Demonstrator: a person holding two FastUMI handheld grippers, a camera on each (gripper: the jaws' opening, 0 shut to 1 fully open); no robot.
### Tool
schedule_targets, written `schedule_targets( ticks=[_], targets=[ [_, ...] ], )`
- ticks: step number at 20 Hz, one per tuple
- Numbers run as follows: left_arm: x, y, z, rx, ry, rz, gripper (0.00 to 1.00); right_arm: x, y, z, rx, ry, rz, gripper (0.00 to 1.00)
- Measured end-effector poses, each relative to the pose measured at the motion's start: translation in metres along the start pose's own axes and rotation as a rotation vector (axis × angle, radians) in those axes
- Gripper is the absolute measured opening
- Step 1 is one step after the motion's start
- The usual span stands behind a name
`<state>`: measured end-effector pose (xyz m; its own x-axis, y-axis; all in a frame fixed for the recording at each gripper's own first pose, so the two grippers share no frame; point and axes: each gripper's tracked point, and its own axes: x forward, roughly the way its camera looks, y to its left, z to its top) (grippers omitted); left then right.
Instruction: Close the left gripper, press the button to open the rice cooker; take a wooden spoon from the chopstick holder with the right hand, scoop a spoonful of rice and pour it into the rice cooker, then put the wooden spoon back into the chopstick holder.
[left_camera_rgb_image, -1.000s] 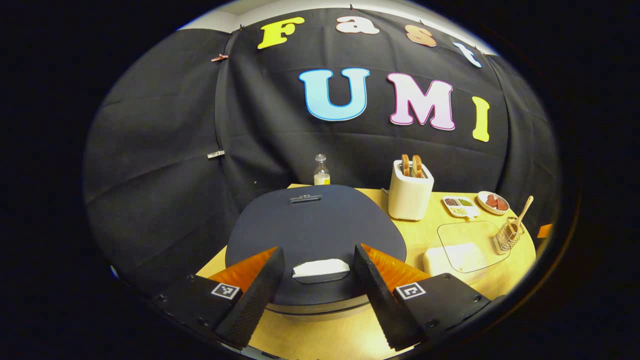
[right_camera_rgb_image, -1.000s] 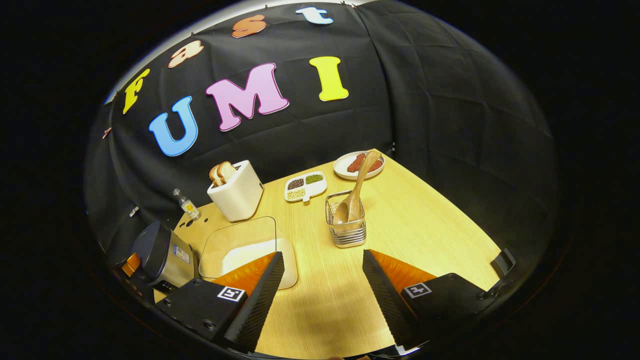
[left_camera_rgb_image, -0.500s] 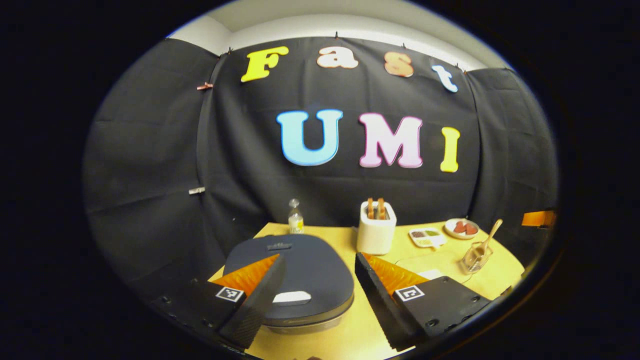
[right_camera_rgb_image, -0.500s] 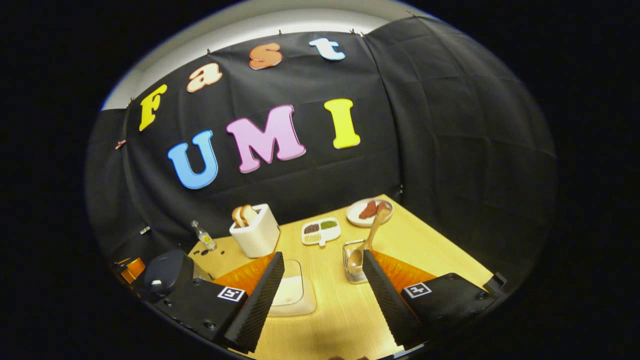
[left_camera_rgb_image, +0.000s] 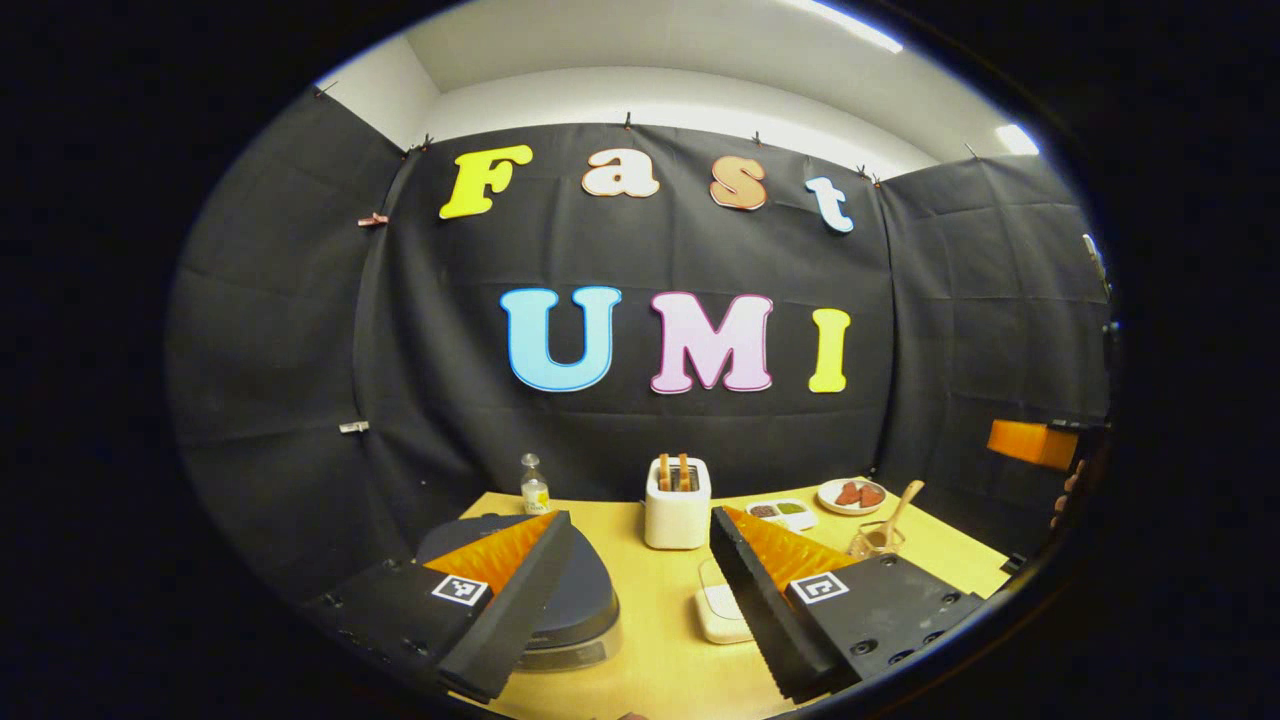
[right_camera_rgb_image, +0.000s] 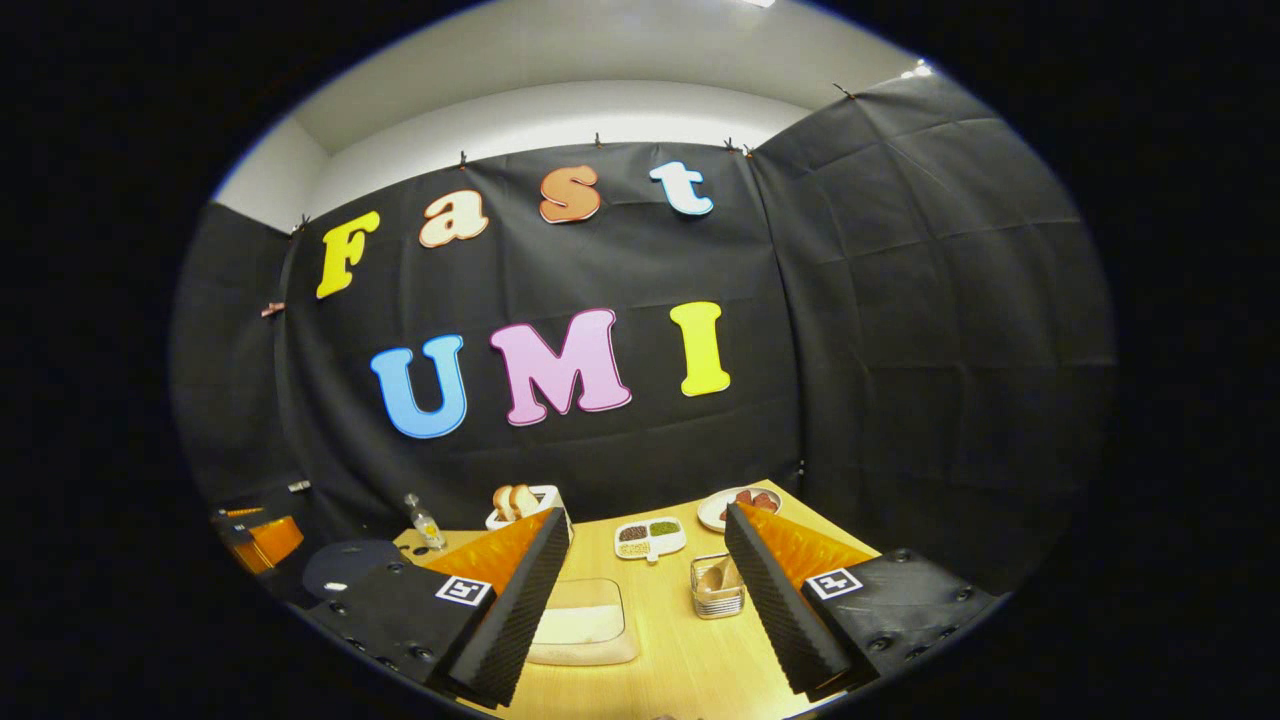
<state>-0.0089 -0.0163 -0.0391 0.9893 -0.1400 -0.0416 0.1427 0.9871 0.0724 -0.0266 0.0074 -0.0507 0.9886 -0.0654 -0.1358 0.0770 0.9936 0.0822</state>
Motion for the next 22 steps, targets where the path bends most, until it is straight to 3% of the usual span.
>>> schedule_targets(
  ticks=[3, 9, 16, 22],
  targets=[
    [-0.007, -0.014, -0.002, -0.053, 0.015, -0.023, 0.94, -0.013, 0.017, -0.014, -0.023, 0.047, 0.041, 0.98],
    [-0.005, -0.01, -0.005, -0.068, 0.014, -0.002, 0.92, -0.012, 0.026, -0.026, -0.045, 0.086, 0.072, 0.98],
    [-0.008, -0.006, -0.013, -0.078, 0.031, 0.057, 0.95, -0.015, 0.017, -0.047, -0.013, 0.152, 0.042, 0.98],
    [-0.02, -0.023, -0.043, -0.064, 0.103, 0.047, 0.95, -0.022, 0.009, -0.057, -0.061, 0.176, 0.027, 0.98]
  ],
)
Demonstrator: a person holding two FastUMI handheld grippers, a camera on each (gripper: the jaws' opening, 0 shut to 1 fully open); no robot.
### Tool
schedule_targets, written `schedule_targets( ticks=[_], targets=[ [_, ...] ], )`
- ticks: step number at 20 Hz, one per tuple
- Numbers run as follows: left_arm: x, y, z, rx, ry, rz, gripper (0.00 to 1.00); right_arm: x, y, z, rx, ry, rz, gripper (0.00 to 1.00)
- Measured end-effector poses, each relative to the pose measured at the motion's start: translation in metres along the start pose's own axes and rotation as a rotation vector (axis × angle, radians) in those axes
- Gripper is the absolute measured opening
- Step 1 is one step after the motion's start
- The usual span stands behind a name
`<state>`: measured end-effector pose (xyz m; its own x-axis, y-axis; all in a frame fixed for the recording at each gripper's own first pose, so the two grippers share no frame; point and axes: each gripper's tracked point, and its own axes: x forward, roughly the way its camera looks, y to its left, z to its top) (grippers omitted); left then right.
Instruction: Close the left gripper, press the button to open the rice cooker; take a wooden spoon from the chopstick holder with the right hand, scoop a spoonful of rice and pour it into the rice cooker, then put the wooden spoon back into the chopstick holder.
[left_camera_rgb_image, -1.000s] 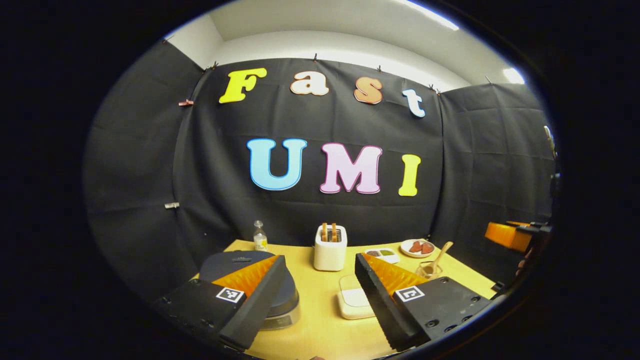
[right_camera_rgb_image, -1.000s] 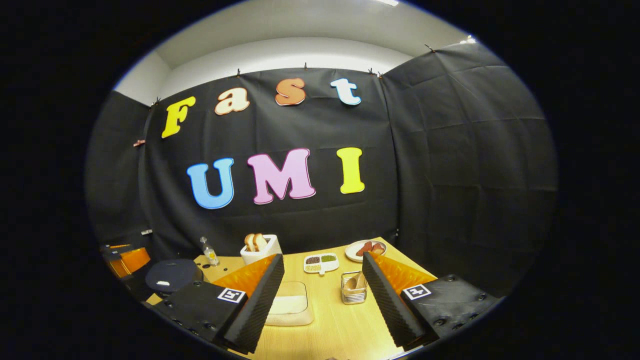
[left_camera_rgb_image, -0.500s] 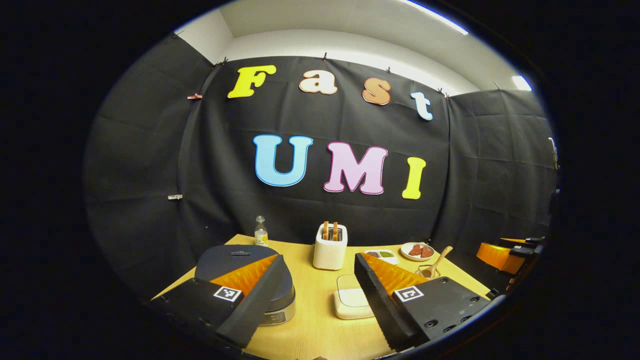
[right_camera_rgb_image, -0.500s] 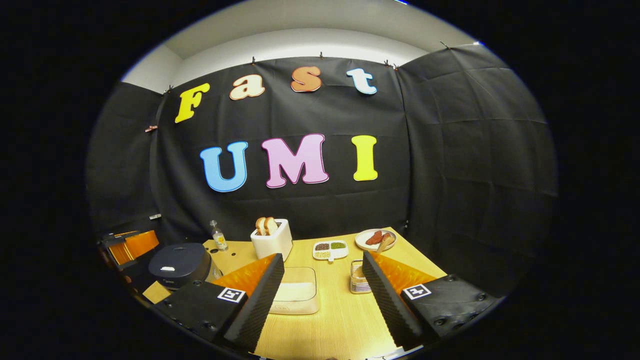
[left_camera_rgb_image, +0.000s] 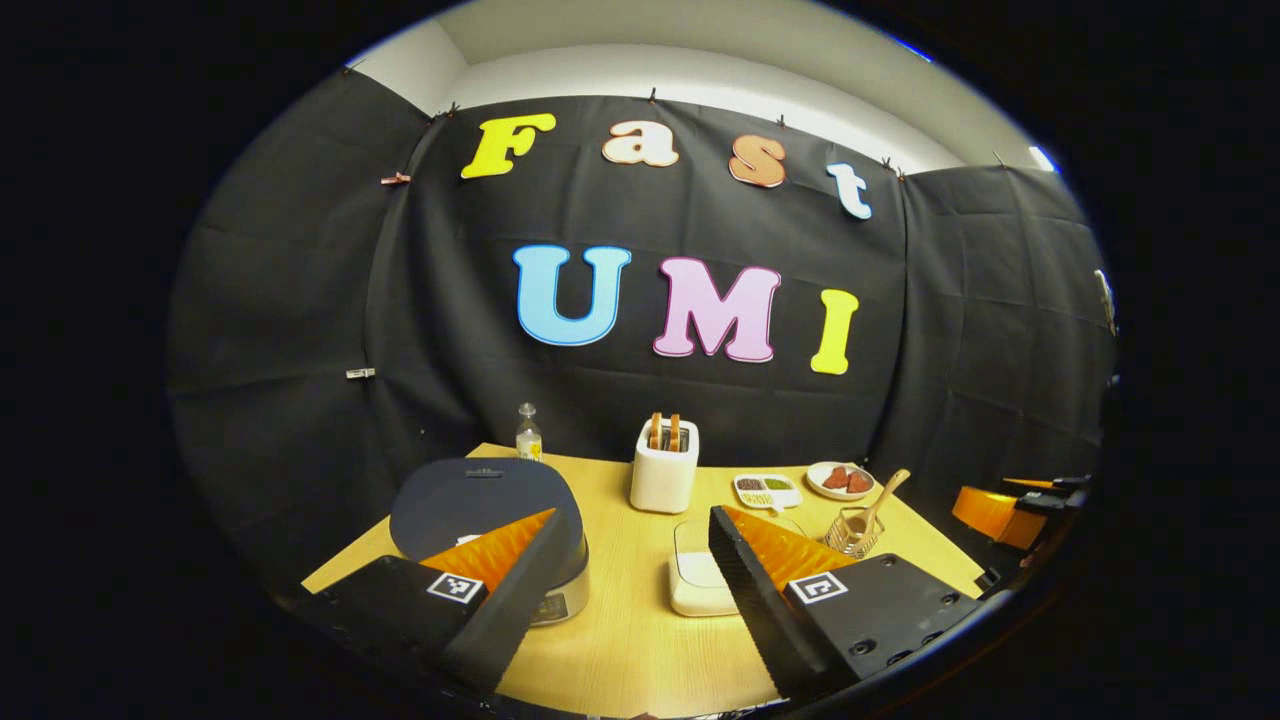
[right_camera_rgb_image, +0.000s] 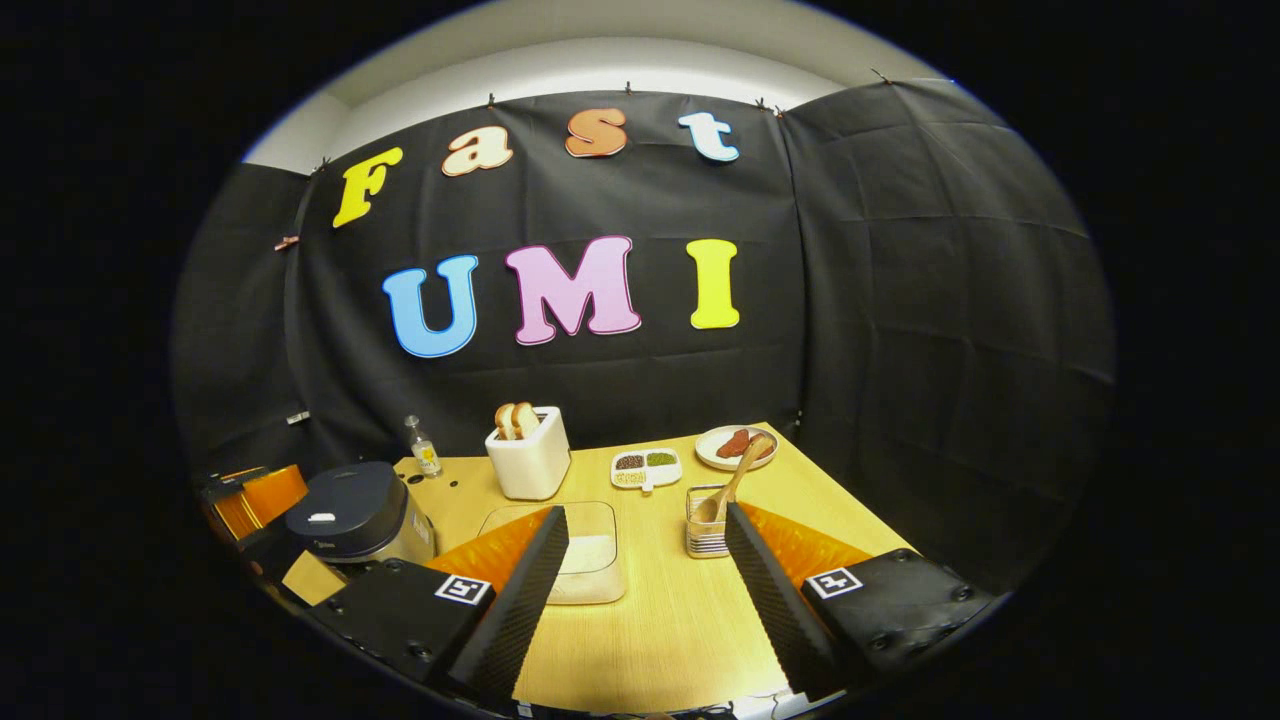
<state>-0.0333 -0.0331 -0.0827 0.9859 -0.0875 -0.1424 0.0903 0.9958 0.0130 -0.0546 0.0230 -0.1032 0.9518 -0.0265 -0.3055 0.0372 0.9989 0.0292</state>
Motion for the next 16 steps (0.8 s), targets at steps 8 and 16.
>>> schedule_targets(
  ticks=[8, 16],
  targets=[
    [-0.001, -0.001, 0.009, 0.076, -0.043, 0.04, 0.95, 0.004, 0.009, -0.004, -0.003, 0.013, 0.035, 0.98],
    [0.0, -0.004, 0.012, 0.075, -0.06, 0.047, 0.95, 0.022, 0.011, 0.0, -0.006, 0.005, 0.06, 0.98]
  ],
)
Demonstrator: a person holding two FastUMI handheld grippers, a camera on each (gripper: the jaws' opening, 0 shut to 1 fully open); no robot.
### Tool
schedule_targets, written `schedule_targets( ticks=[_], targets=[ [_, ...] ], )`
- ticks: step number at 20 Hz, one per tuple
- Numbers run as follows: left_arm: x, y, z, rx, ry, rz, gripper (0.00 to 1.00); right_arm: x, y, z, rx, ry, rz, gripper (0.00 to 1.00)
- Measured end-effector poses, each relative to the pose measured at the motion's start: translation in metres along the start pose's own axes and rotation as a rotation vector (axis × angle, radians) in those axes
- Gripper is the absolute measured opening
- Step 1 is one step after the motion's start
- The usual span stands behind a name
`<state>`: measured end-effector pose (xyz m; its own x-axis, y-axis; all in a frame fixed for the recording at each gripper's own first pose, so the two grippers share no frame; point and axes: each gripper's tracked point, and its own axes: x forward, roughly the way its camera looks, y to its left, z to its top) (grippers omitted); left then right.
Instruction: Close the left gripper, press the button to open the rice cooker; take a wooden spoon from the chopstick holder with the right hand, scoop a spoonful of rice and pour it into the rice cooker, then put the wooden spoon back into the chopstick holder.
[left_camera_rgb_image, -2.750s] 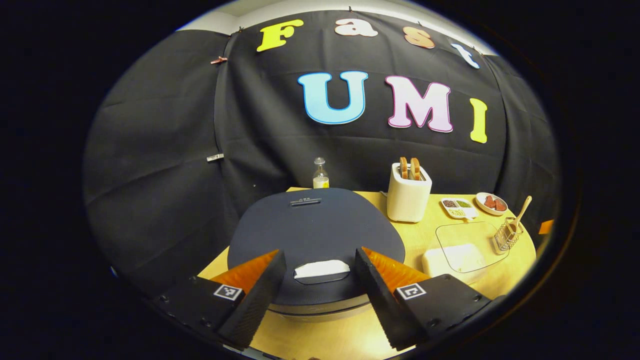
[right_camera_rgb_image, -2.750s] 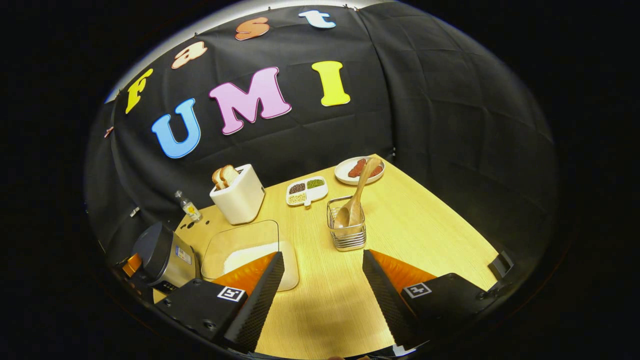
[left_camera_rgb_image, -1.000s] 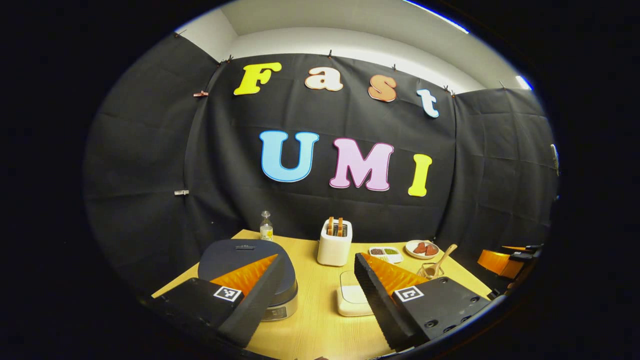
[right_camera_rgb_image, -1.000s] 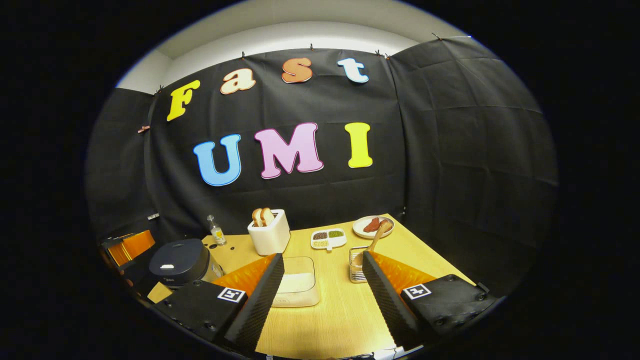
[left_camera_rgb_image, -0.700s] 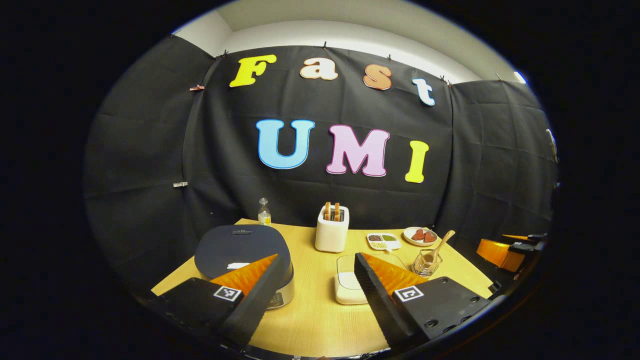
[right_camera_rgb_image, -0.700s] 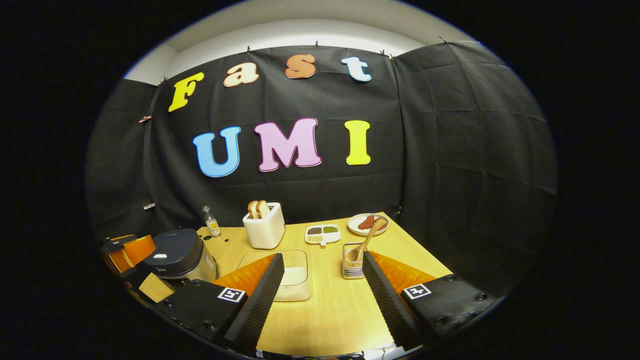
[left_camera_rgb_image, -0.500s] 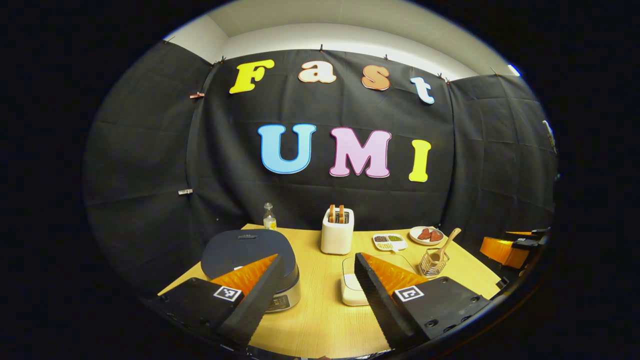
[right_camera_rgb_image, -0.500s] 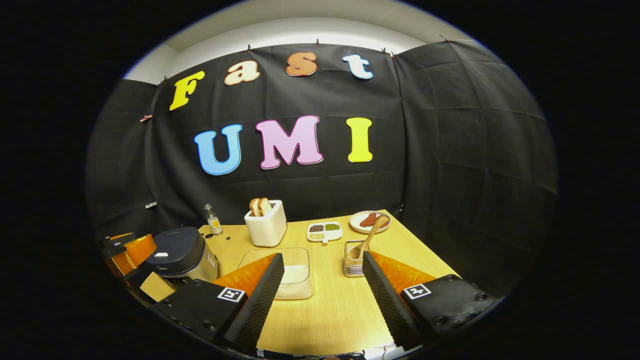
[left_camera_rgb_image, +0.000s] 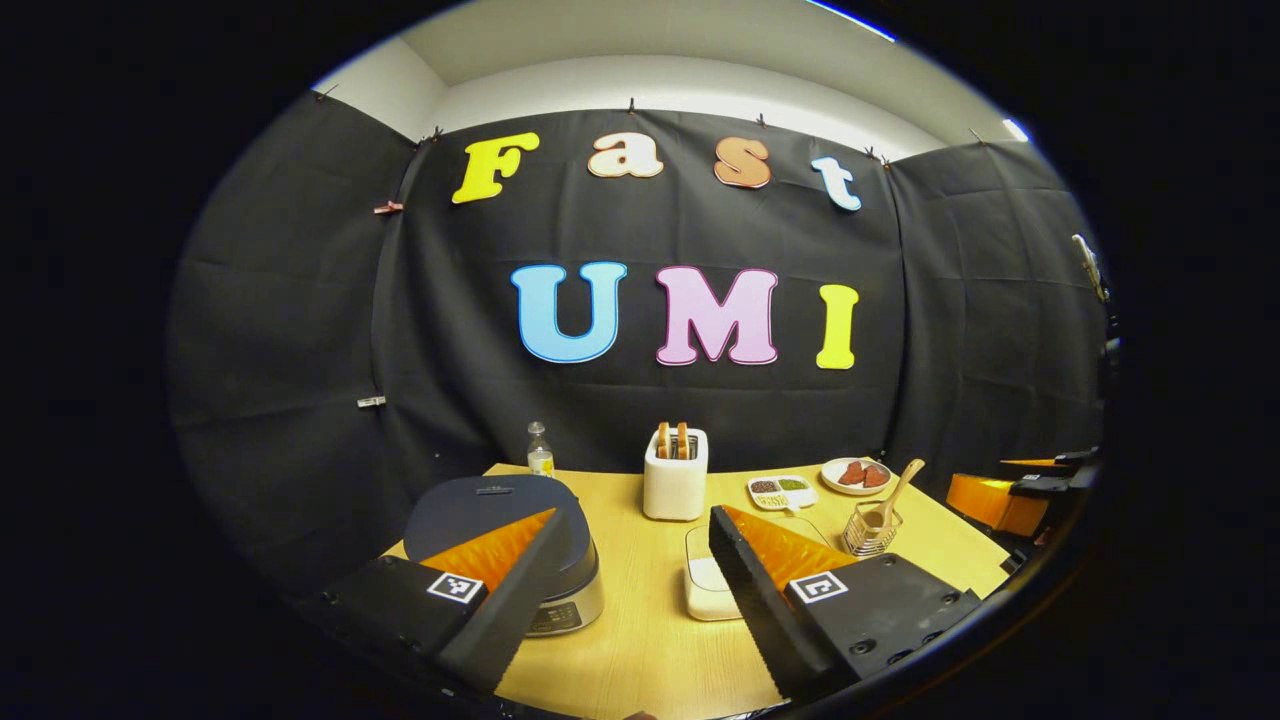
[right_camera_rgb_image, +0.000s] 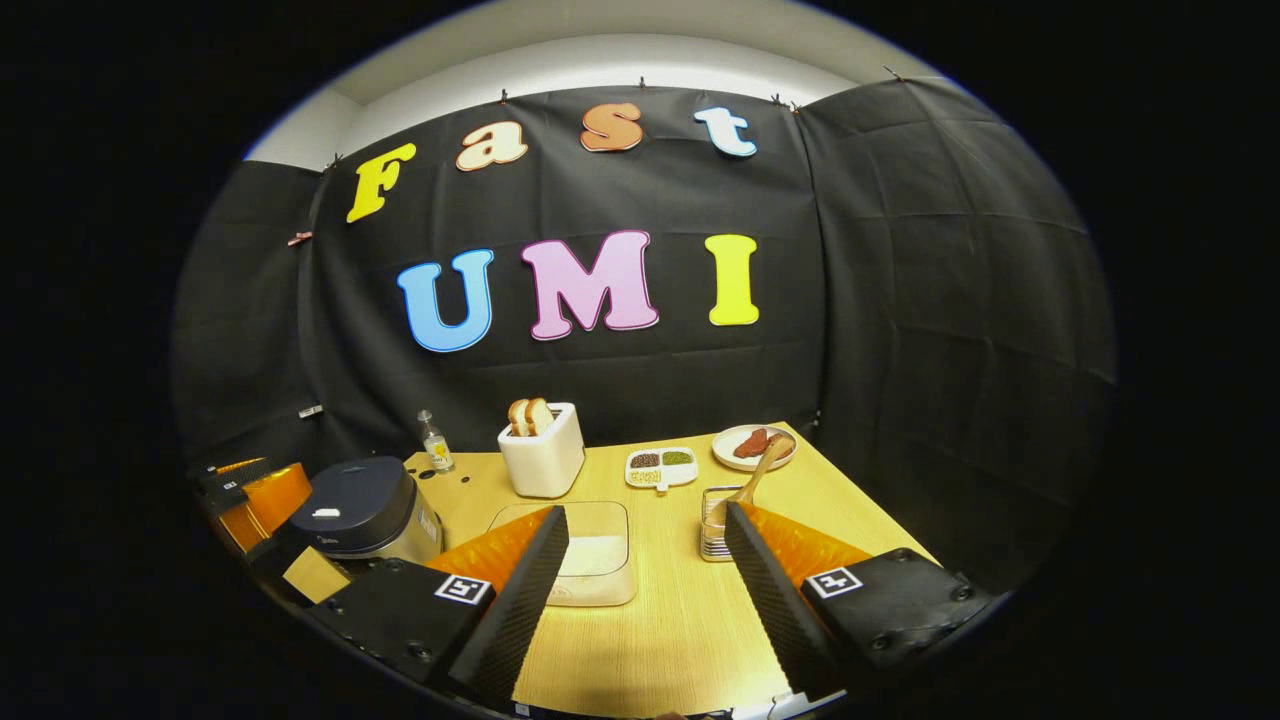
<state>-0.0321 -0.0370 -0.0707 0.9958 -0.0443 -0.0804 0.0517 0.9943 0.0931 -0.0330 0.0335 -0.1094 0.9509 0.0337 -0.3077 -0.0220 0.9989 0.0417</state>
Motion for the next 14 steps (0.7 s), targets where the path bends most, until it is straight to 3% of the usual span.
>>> schedule_targets(
  ticks=[9, 10, 14],
  targets=[
    [0.011, 0.017, 0.008, 0.011, 0.002, 0.058, 0.95, 0.028, 0.014, 0.012, 0.007, 0.008, 0.041, 0.98],
    [0.01, 0.017, 0.008, 0.015, 0.002, 0.059, 0.92, 0.03, 0.014, 0.013, 0.007, 0.009, 0.04, 0.98],
    [0.007, 0.01, 0.003, -0.004, 0.013, 0.038, 0.95, 0.034, 0.017, 0.011, 0.009, 0.019, 0.041, 0.98]
  ],
)
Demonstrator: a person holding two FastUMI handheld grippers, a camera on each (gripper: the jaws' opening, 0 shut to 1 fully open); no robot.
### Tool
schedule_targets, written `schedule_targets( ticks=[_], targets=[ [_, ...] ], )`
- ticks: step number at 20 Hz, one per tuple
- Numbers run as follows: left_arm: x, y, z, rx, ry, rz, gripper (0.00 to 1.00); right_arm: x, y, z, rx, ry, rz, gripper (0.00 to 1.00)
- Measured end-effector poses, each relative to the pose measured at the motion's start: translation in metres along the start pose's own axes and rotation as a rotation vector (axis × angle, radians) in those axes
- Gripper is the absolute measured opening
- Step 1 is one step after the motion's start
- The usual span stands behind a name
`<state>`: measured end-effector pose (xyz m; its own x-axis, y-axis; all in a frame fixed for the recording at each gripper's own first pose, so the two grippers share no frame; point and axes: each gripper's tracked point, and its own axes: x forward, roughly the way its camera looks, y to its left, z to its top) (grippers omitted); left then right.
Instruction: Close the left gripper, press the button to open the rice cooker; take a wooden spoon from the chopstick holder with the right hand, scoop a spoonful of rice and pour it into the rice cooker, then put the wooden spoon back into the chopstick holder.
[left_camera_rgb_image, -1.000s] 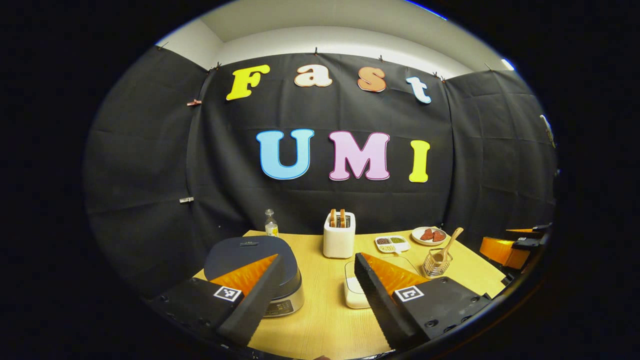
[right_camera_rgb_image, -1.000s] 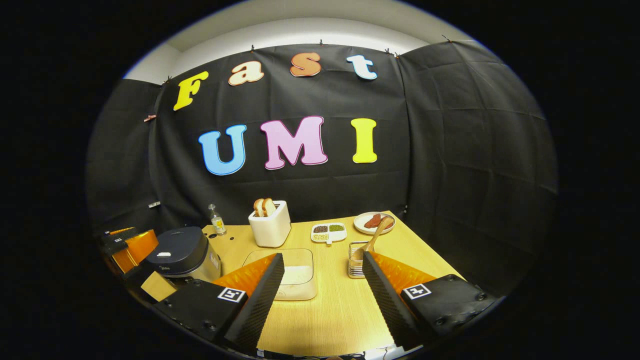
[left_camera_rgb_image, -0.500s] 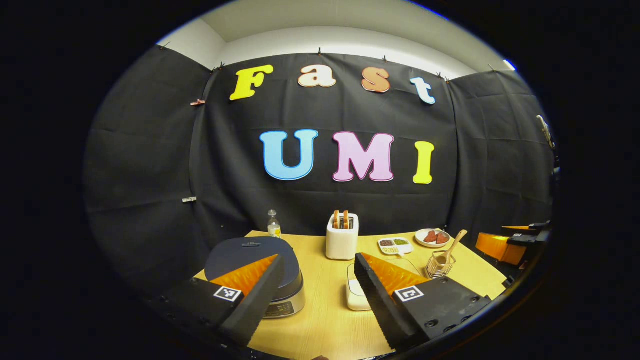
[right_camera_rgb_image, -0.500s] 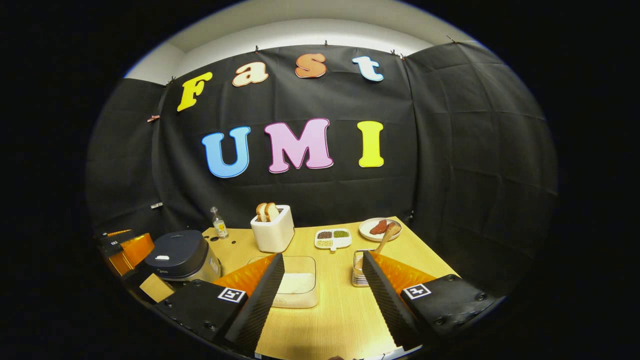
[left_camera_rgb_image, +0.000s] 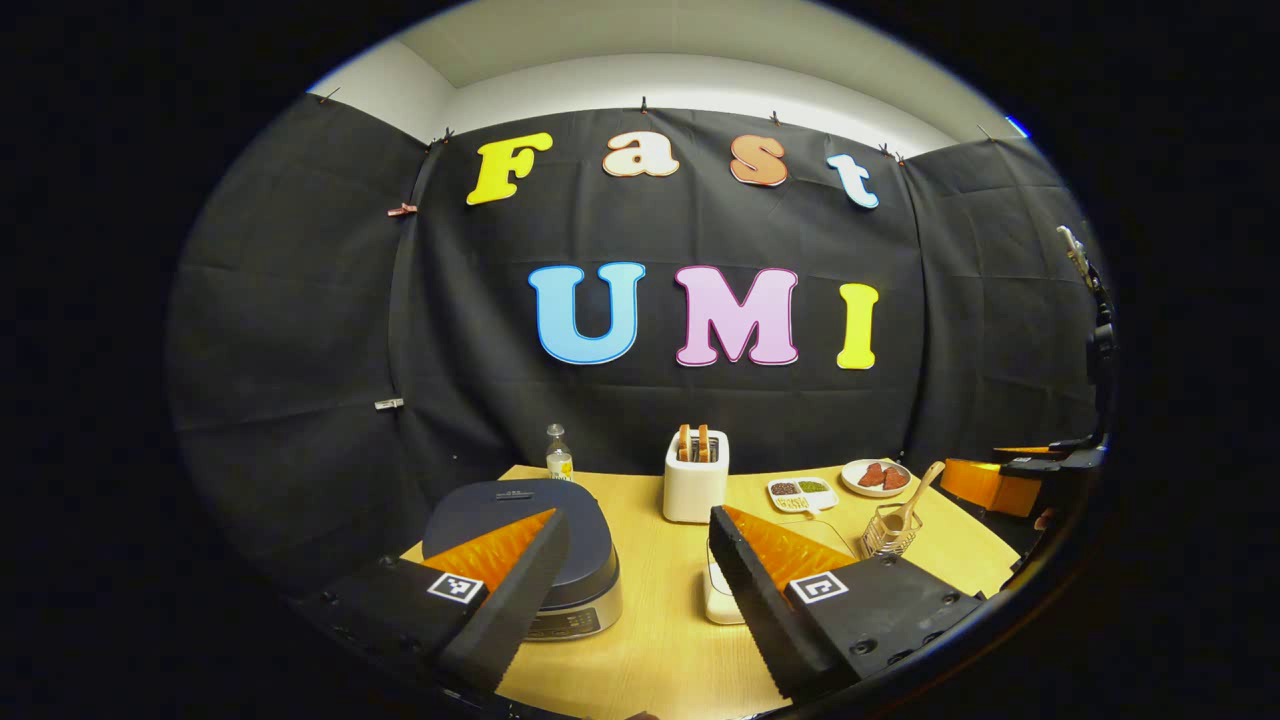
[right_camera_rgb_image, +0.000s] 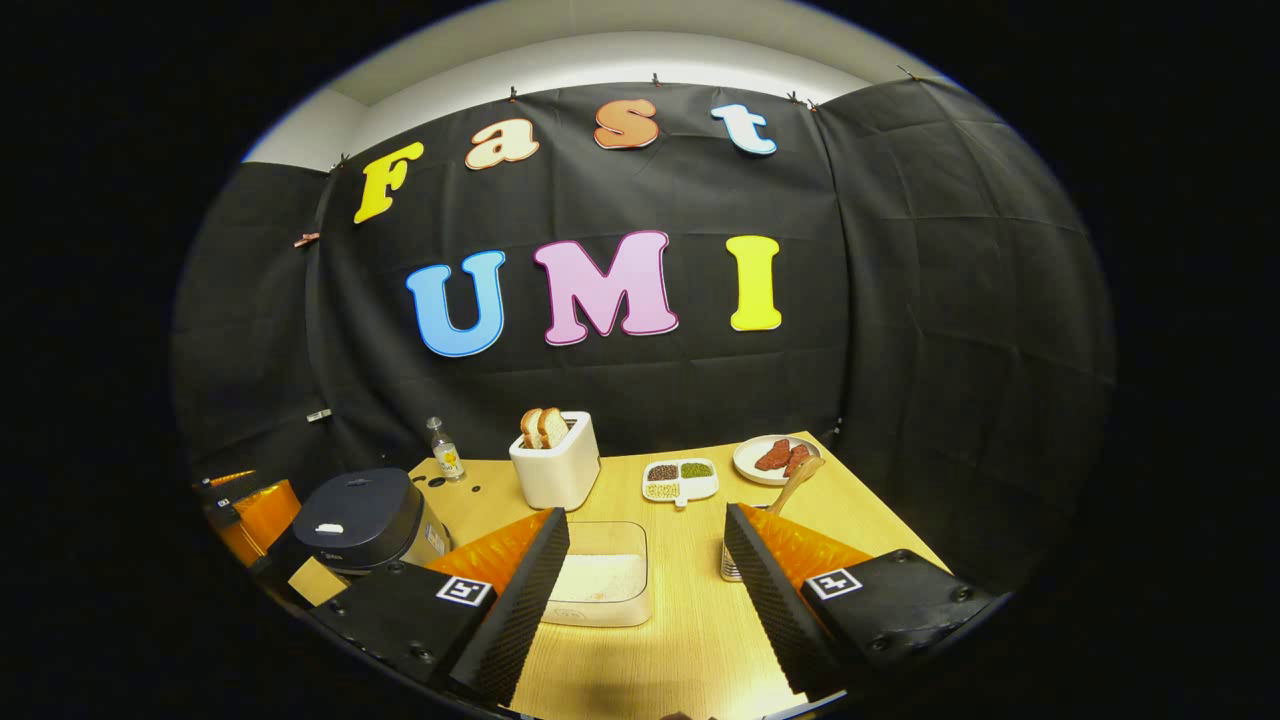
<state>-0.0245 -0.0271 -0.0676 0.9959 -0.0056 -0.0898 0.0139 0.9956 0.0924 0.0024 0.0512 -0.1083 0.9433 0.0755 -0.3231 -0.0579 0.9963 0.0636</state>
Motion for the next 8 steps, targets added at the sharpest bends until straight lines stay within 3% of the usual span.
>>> schedule_targets(
  ticks=[8],
  targets=[
    [-0.0086, 0.0008, 0.001, -0.001, -0.005, -0.004, 0.92, -0.0003, 0.0, -0.0049, -0.007, 0.035, 0.008, 0.98]
  ],
)
